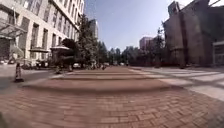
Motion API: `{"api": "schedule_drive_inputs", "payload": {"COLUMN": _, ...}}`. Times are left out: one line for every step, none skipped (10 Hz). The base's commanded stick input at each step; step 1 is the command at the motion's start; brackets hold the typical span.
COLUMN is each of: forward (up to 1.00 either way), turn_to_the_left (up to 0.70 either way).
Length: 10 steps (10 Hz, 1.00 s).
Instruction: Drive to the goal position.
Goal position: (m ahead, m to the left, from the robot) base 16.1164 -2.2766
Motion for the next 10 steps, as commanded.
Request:
{"api": "schedule_drive_inputs", "payload": {"forward": 0.7, "turn_to_the_left": 0.0}}
{"api": "schedule_drive_inputs", "payload": {"forward": 0.7, "turn_to_the_left": 0.0}}
{"api": "schedule_drive_inputs", "payload": {"forward": 0.7, "turn_to_the_left": 0.0}}
{"api": "schedule_drive_inputs", "payload": {"forward": 0.7, "turn_to_the_left": 0.0}}
{"api": "schedule_drive_inputs", "payload": {"forward": 0.7, "turn_to_the_left": 0.0}}
{"api": "schedule_drive_inputs", "payload": {"forward": 0.7, "turn_to_the_left": 0.0}}
{"api": "schedule_drive_inputs", "payload": {"forward": 0.7, "turn_to_the_left": 0.0}}
{"api": "schedule_drive_inputs", "payload": {"forward": 0.7, "turn_to_the_left": 0.0}}
{"api": "schedule_drive_inputs", "payload": {"forward": 0.7, "turn_to_the_left": 0.0}}
{"api": "schedule_drive_inputs", "payload": {"forward": 0.7, "turn_to_the_left": 0.0}}
